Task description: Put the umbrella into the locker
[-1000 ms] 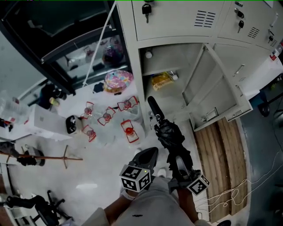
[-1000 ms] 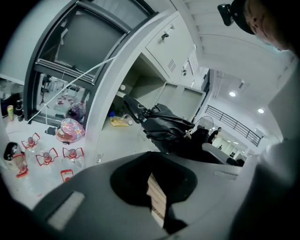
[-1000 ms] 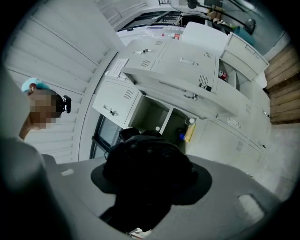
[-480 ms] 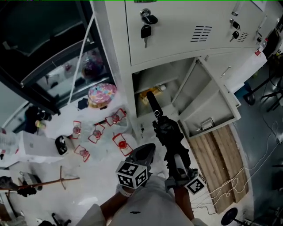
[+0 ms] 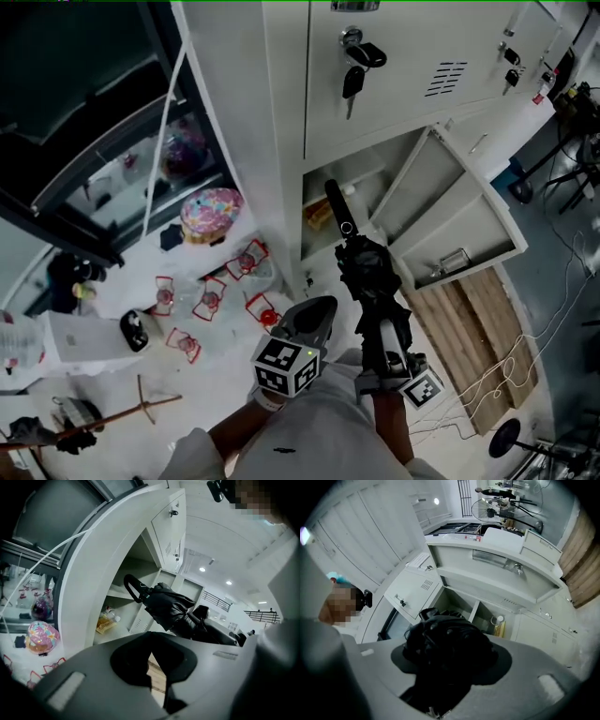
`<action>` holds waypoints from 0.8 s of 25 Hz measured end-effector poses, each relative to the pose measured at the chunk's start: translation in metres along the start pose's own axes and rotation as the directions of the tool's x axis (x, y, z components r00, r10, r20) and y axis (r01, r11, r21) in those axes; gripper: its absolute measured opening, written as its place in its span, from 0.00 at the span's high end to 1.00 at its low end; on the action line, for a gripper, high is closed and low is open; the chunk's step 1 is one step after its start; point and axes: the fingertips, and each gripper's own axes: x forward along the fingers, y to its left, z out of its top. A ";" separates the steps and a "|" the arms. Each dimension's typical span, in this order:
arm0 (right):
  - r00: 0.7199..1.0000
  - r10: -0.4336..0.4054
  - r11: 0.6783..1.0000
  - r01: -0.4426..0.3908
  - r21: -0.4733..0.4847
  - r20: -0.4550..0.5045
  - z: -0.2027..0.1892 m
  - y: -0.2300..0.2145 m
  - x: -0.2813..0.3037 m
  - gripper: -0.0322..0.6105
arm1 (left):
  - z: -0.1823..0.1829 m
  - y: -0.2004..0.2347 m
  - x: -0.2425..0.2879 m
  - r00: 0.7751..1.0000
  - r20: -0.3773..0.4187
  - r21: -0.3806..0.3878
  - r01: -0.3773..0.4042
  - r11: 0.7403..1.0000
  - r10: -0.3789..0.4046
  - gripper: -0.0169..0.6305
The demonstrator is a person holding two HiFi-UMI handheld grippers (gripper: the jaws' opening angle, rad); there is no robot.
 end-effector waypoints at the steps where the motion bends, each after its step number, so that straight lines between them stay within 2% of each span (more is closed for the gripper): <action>1: 1.000 -0.001 1.000 0.001 0.008 0.002 -0.003 0.000 0.000 0.56 | 0.002 0.002 -0.001 1.000 0.001 0.005 0.005 1.000 -0.005 0.96; 13: 1.000 -0.005 1.000 0.005 0.008 0.022 -0.006 -0.005 0.007 0.56 | -0.006 0.014 -0.007 1.000 -0.025 -0.038 -0.015 0.999 0.014 0.96; 20: 0.999 -0.021 1.000 0.021 -0.017 0.039 0.001 -0.013 0.007 0.56 | -0.007 0.013 -0.004 0.999 -0.031 -0.020 -0.021 1.000 0.020 0.96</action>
